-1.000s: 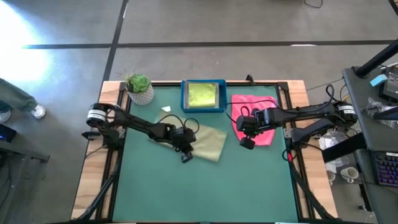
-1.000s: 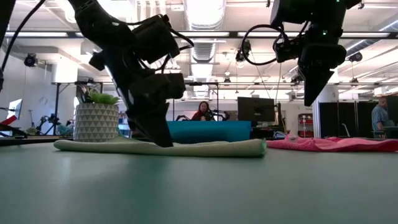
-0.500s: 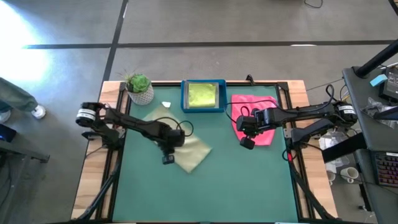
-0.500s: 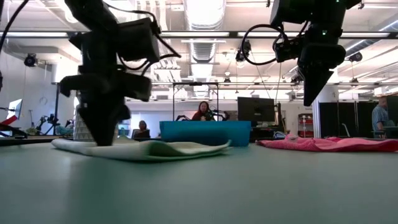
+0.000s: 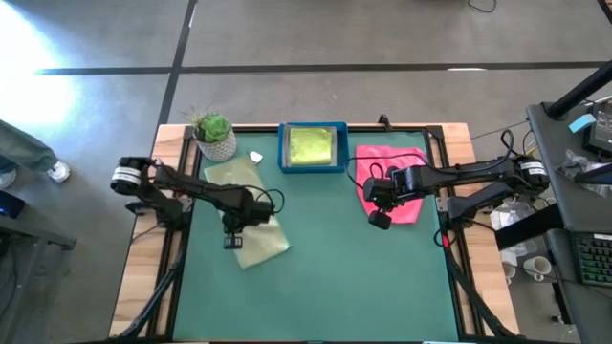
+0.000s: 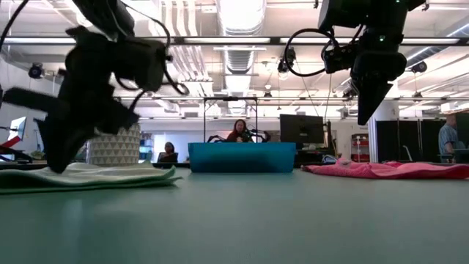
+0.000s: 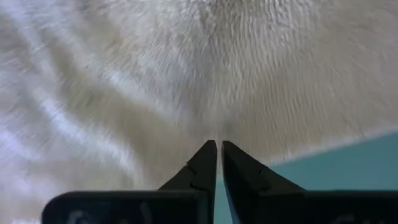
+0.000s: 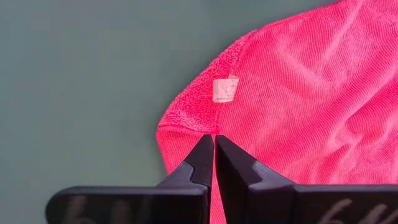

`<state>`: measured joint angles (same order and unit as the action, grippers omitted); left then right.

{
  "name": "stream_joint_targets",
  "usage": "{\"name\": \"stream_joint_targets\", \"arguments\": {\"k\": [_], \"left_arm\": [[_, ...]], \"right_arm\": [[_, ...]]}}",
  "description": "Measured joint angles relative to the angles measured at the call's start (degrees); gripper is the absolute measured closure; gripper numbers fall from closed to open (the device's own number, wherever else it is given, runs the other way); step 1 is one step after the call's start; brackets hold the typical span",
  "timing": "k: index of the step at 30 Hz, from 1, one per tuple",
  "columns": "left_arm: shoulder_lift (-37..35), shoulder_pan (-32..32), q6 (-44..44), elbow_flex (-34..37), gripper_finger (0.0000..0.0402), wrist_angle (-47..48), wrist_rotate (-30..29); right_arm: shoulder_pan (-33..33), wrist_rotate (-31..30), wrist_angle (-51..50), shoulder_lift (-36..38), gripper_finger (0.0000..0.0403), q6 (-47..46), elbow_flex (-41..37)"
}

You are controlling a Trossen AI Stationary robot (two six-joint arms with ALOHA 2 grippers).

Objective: Fold microfiber towels
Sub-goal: Fold the dark green microfiber cloth

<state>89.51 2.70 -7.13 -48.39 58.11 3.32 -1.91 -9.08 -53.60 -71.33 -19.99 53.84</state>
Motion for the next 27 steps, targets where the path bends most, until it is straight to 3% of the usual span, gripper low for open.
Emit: {"name": "stream_joint_targets", "arguments": {"k": [3,12,21,27], "left_arm": [[-3.18,0.57,-1.95,-0.24,0.0391,2.61,-0.26],[-12.67,7.45,-10.73,-0.32,0.0391,-1.01,0.9],[-15.73,12.0,-18.65,-0.42,0.0389,-1.41,3.46],[-16.5,13.59,-25.23,-1.44,0.0343,-1.49,6.95]], "right_arm": [[0.0,0.02,0.15,0.0,0.0394,0.04,0.0],[0.0,-0.03,0.38,0.0,0.0394,0.04,0.0],[0.0,-0.09,0.84,0.0,0.0394,0.04,-0.02],[0.0,-0.11,2.44,0.0,0.0394,0.05,-0.02]]}}
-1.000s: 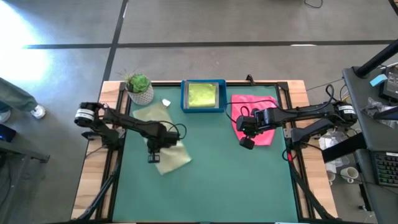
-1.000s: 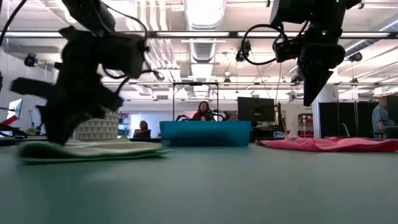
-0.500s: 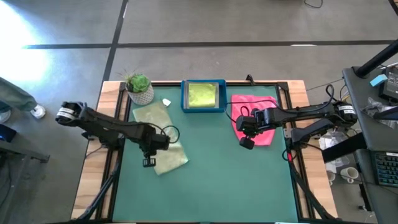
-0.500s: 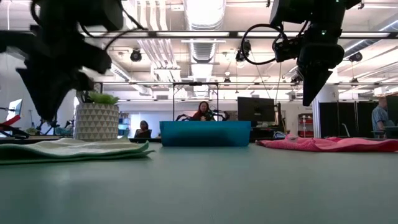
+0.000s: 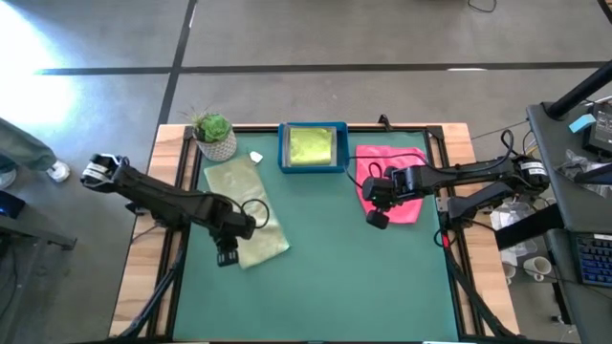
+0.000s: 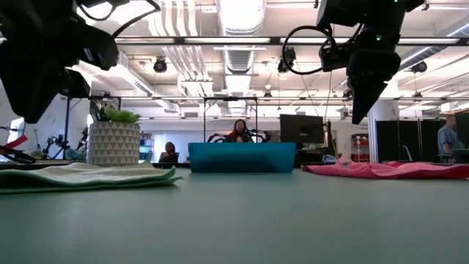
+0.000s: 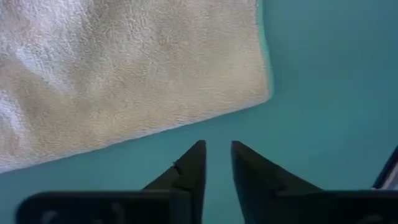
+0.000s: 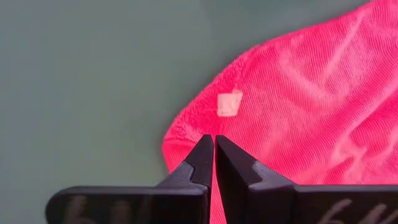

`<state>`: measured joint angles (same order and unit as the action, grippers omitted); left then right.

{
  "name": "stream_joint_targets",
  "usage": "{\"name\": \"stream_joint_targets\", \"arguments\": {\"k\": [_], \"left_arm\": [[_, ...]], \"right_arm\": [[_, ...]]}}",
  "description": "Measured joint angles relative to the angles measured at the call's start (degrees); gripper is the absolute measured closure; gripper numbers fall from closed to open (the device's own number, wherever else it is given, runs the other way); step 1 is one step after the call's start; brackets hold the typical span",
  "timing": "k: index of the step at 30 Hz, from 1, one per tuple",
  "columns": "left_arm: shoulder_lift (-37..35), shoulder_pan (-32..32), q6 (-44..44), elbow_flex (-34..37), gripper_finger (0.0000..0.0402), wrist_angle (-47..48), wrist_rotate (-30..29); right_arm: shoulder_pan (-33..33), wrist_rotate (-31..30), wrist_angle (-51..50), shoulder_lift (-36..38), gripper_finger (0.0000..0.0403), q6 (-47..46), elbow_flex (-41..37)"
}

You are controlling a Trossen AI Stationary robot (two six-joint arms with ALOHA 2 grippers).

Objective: Fold microfiber towels
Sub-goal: Fold the dark green microfiber cloth

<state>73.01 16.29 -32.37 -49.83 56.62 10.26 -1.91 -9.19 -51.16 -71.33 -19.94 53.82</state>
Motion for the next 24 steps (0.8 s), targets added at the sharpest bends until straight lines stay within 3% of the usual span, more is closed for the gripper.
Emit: {"name": "stream_joint_targets", "arguments": {"k": [7,14,24], "left_arm": [[0.15,1.09,-0.41,-1.36,0.0254,-0.33,0.35],[0.72,5.52,-0.4,-1.37,0.024,-2.82,-0.81],[2.17,17.03,-0.49,-1.24,0.024,-12.53,-17.43]], "right_arm": [[-0.02,0.04,4.98,0.0,0.0394,1.15,0.0],[0.0,0.66,17.31,0.0,0.0394,7.9,0.0],[0.0,0.65,22.73,0.0,0.0394,8.65,0.0]]}}
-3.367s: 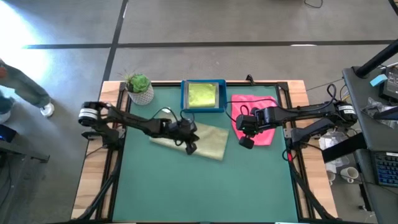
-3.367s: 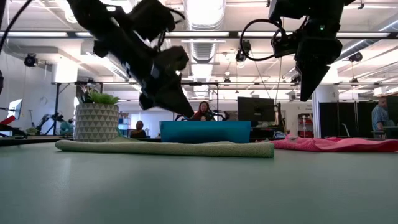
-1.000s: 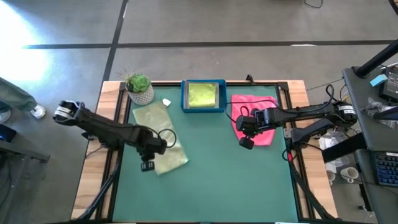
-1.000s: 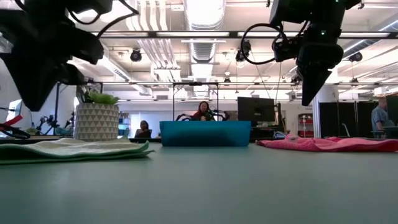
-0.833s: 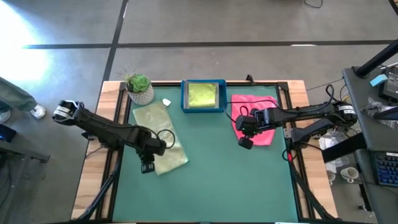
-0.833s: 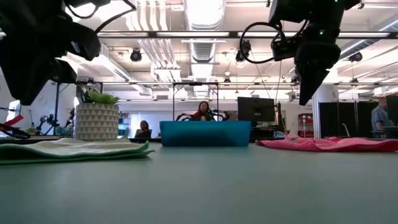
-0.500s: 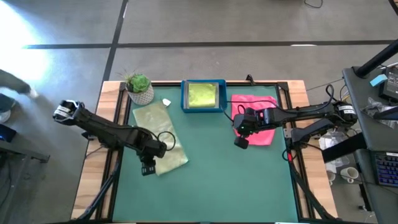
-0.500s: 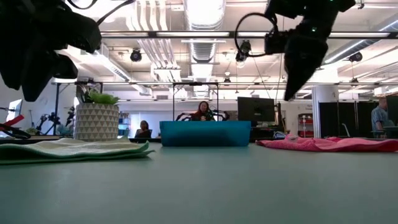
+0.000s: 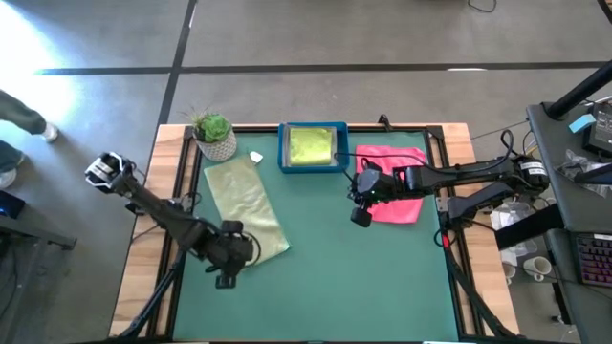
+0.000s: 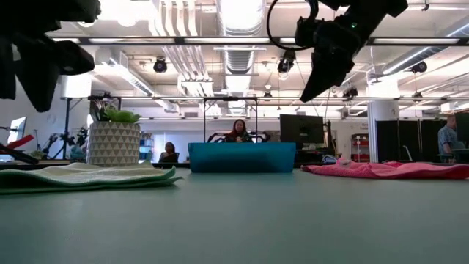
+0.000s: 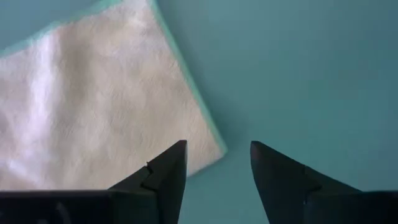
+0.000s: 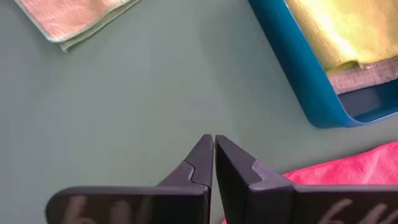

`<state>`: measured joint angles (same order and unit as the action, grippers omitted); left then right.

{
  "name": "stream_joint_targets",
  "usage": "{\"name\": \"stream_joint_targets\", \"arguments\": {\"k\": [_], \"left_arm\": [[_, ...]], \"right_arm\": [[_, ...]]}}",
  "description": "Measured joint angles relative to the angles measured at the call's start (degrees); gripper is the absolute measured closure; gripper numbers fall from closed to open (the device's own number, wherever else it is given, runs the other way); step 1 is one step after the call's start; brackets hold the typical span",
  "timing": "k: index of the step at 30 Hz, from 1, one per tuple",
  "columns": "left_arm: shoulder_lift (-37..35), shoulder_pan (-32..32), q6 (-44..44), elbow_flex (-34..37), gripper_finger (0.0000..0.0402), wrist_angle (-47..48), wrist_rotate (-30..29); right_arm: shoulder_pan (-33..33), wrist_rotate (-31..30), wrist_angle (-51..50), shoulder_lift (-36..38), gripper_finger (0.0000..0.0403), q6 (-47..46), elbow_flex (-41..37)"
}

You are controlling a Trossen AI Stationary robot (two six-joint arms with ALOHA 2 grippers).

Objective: Fold microfiber towels
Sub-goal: Fold the dark green microfiber cloth

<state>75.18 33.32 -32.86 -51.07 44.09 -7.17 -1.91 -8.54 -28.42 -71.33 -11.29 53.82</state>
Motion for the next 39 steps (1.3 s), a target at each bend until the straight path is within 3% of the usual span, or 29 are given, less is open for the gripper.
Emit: {"name": "stream_joint_targets", "arguments": {"k": [4,18,27,32,37,39], "left_arm": [[3.56,1.69,0.06,0.82,0.024,-5.03,-0.3],[17.15,2.05,-2.86,0.86,0.024,-4.63,-0.23],[20.0,1.99,-9.57,1.24,0.0244,-4.9,-0.72],[19.78,1.76,-10.3,1.38,0.0297,-4.6,-1.68],[19.12,0.98,-9.91,1.41,0.0384,-4.05,-2.36],[18.34,0.74,-8.31,1.34,0.0393,-4.0,-2.3]], "right_arm": [[0.0,0.0,0.03,0.0,0.0394,-0.01,0.0],[0.0,0.0,0.04,0.0,0.0394,-0.24,0.0],[0.0,0.04,0.48,0.0,0.0394,-0.57,0.0],[0.0,0.5,1.72,0.0,0.0394,2.07,0.0],[0.0,6.9,8.08,-0.88,0.0394,5.68,0.0],[0.02,8.34,10.15,-1.7,0.0394,5.25,0.0]]}}
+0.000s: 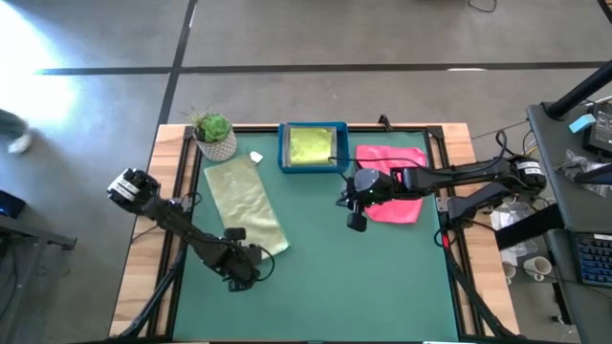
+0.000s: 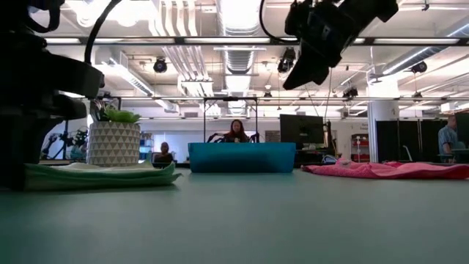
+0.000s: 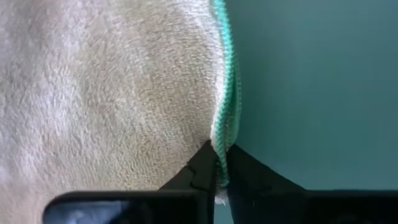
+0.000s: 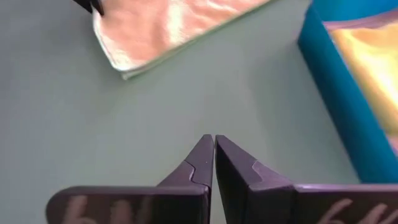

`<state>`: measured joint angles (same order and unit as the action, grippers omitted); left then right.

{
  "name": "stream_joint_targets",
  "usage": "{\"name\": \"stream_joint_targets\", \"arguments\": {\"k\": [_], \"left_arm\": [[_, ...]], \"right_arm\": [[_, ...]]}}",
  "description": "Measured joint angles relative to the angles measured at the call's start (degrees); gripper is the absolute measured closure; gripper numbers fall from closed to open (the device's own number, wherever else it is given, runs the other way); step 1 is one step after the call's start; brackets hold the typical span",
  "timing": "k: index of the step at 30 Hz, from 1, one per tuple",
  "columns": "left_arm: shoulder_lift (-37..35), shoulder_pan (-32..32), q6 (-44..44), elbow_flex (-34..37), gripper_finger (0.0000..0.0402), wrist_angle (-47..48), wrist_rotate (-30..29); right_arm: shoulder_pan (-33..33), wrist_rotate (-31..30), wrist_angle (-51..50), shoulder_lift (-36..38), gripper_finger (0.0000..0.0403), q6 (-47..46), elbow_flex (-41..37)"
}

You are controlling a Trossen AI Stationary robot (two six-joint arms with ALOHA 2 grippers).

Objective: Fold microfiber towels
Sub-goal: Fold the dark green microfiber cloth

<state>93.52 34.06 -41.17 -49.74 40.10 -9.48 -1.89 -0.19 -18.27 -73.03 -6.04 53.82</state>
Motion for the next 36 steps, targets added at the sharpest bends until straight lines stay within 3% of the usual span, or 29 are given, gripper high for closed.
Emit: {"name": "stream_joint_targets", "arguments": {"k": [9,17,23,36], "left_arm": [[-7.18,-2.2,10.47,-2.16,0.0399,-0.84,3.07],[-12.28,-2.47,10.56,-2.3,0.04,-2.32,5.44],[-12.9,-2.51,10.16,-3.84,0.0401,-5.74,5.42],[-11.89,-2.51,9.99,-6.33,0.0401,-7.66,5.27]], "right_arm": [[0.93,7.19,5.64,-3.79,0.0386,-2.43,0.59],[3.84,13.66,5.78,-10.77,0.0316,-3.13,8.55],[7.54,14.3,5.02,-18.36,0.0273,2.94,17.1],[10.54,15.68,4.24,-30.77,0.0273,5.8,28.74]]}}
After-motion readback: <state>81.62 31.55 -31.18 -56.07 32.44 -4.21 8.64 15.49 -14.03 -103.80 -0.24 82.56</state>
